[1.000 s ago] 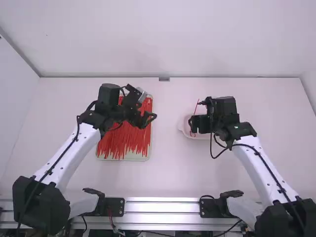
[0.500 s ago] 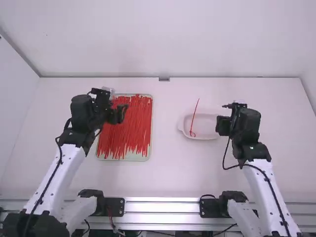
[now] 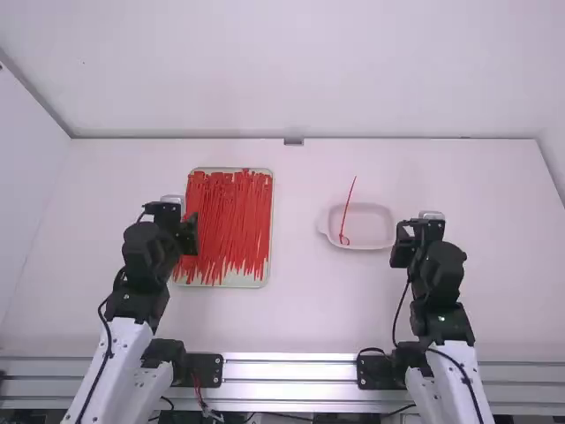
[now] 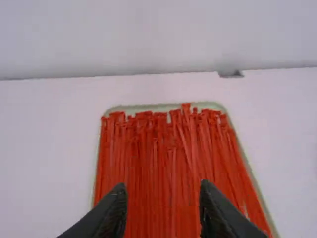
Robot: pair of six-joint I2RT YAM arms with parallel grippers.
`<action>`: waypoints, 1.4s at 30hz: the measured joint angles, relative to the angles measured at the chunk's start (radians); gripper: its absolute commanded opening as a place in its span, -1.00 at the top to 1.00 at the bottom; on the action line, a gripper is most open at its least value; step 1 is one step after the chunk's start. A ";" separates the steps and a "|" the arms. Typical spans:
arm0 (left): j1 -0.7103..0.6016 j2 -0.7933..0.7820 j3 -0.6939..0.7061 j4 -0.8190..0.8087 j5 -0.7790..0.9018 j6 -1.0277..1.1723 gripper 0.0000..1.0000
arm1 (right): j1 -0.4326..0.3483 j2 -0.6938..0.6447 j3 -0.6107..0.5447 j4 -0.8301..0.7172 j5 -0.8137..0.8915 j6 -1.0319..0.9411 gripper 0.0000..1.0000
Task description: Fasten the cable tie
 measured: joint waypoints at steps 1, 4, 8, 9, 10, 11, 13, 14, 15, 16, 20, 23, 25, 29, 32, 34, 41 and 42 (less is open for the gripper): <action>0.000 -0.011 -0.010 0.000 -0.004 0.000 0.41 | 0.000 -0.010 -0.011 0.000 -0.002 -0.001 0.42; 0.000 -0.102 -0.096 0.000 -0.029 0.000 0.56 | 0.000 -0.091 -0.099 -0.002 0.002 -0.003 0.57; 0.000 -0.182 -0.174 0.000 -0.037 0.000 0.72 | 0.000 -0.169 -0.172 0.000 0.005 -0.001 0.71; 0.000 -0.194 -0.186 -0.001 -0.037 0.000 0.74 | 0.000 -0.180 -0.183 0.000 0.003 -0.001 0.73; 0.000 -0.214 -0.206 0.000 -0.037 0.000 0.78 | 0.000 -0.200 -0.202 0.000 0.003 -0.003 0.77; 0.000 -0.240 -0.232 0.000 -0.038 0.000 0.83 | 0.000 -0.220 -0.224 0.000 0.004 -0.001 0.82; 0.000 -0.271 -0.262 -0.001 -0.038 0.000 0.89 | 0.000 -0.251 -0.254 -0.001 0.002 -0.002 0.87; 0.000 -0.294 -0.284 0.000 -0.038 0.000 0.94 | 0.000 -0.273 -0.278 0.000 0.005 -0.002 0.92; 0.000 -0.311 -0.301 0.000 -0.039 0.000 0.97 | 0.000 -0.288 -0.292 -0.002 0.003 -0.001 0.95; 0.000 -0.336 -0.325 0.000 -0.042 0.000 1.00 | 0.000 -0.306 -0.300 0.007 0.003 -0.002 0.99; 0.000 -0.396 -0.388 0.000 -0.045 0.000 1.00 | 0.000 -0.366 -0.300 0.008 0.005 -0.001 1.00; 0.000 -0.442 -0.420 0.005 -0.048 0.000 1.00 | 0.000 -0.413 -0.300 0.008 0.003 -0.003 1.00; 0.000 -0.474 -0.420 0.007 -0.048 0.000 1.00 | 0.000 -0.438 -0.300 0.008 0.004 -0.001 1.00; 0.000 -0.526 -0.420 0.007 -0.048 0.000 1.00 | 0.000 -0.483 -0.300 0.008 0.005 -0.002 1.00; 0.000 -0.566 -0.420 0.007 -0.048 0.000 1.00 | 0.000 -0.521 -0.300 0.008 0.004 -0.002 1.00; 0.000 -0.586 -0.420 0.007 -0.048 0.000 1.00 | 0.000 -0.540 -0.300 0.008 0.004 -0.004 1.00; 0.000 -0.663 -0.420 0.007 -0.048 0.000 1.00 | 0.000 -0.591 -0.300 0.008 0.003 -0.004 1.00; 0.000 -0.675 -0.420 0.007 -0.048 0.000 1.00 | 0.000 -0.591 -0.300 0.008 0.005 -0.004 1.00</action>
